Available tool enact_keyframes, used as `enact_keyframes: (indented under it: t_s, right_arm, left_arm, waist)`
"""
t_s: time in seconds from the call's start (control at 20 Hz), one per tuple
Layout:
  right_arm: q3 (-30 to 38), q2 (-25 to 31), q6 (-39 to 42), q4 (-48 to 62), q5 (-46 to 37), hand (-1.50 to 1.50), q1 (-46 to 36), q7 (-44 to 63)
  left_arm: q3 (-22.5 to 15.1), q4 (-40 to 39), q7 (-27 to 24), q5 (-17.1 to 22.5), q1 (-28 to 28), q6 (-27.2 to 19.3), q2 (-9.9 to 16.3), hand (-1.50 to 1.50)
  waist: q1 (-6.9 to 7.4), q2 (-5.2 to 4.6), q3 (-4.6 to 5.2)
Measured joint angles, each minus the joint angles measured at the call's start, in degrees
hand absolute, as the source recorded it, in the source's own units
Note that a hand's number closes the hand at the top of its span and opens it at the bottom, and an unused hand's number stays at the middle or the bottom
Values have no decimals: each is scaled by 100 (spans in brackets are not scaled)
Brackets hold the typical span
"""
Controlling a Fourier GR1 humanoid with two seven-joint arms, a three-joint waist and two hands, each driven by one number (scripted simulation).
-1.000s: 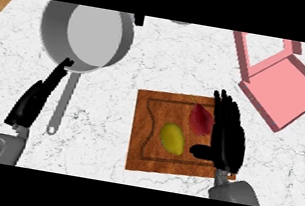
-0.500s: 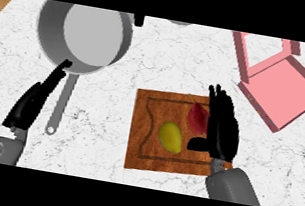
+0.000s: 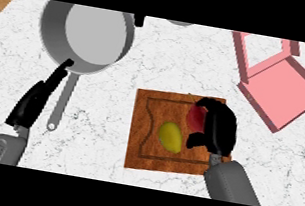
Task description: Pick the pear from the cutting board and place it in the cardboard box
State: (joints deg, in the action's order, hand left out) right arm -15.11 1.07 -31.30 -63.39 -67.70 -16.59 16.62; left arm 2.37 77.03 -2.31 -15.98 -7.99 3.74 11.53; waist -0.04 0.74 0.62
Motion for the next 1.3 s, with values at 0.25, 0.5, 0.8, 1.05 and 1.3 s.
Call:
enact_keyframes:
  t_s: [0.25, 0.5, 0.8, 1.05, 1.3]
  right_arm:
    - [-47, -46, -632, 265, -405, 150, -151, 161]
    - [109, -48, -938, 343, -752, 150, -223, 403]
    - [1157, 119, 749, 1314, -686, 150, -1712, 1821]
    - [1746, 399, 1849, 2261, -755, 150, -3169, 2976]
    - [1982, 676, 2279, 3165, -1009, 150, -4435, 3705]
  left_arm:
    - [-36, 56, 22, -62, 39, -30, -59, 0]
    - [53, 129, 3, -6, 113, 81, 27, 0]
    - [-90, 179, -35, -60, -23, 103, -51, 0]
    - [-171, 95, -10, -99, -224, 132, -99, 0]
    - [-225, -24, -70, -174, -293, 76, -159, 0]
  waist:
    - [13, -1, -2]
    - [4, -5, -10]
    - [285, -160, -33]
    - [469, -239, -48]
    - [506, -246, -58]
